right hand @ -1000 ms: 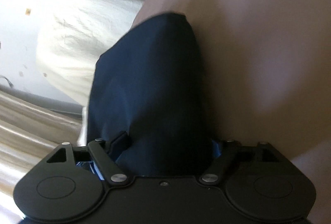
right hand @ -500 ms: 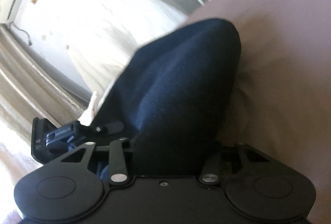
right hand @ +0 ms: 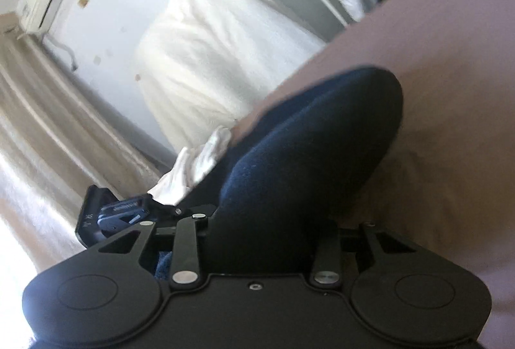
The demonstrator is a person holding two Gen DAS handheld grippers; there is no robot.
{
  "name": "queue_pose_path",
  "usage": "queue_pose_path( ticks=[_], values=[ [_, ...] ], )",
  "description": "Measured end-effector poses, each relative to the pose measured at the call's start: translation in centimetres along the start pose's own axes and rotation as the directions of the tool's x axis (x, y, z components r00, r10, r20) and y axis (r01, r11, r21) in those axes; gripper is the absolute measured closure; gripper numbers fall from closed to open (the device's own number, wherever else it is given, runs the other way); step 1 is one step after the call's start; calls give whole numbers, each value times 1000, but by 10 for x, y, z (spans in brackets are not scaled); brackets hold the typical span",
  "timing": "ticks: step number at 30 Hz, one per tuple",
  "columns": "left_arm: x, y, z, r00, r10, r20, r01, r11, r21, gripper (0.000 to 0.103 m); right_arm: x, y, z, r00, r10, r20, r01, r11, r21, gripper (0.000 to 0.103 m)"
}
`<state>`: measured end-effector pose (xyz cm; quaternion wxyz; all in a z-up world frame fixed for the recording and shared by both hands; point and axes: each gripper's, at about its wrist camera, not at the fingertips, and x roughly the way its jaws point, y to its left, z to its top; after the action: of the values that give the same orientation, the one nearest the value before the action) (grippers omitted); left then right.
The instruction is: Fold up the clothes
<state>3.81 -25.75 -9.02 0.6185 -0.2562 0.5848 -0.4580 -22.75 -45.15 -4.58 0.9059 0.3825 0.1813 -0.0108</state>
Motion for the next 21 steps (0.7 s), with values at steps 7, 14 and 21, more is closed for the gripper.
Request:
queue_pose_path(
  ticks=[7,14,21],
  values=[
    [-117,-15,50,954,-68,292,67,998,11,41,27,60,88,985,155,-80,-170,954,-245,65],
    [-203,-48,154,843,22,538,-99,989,114,41,139,127,179,927,363,-98,-373,858,-353,65],
    [-147,38,234,812,211,544,-207,976,-69,34,285,83,219,944,304,-129,-329,897,-294,64]
  ],
)
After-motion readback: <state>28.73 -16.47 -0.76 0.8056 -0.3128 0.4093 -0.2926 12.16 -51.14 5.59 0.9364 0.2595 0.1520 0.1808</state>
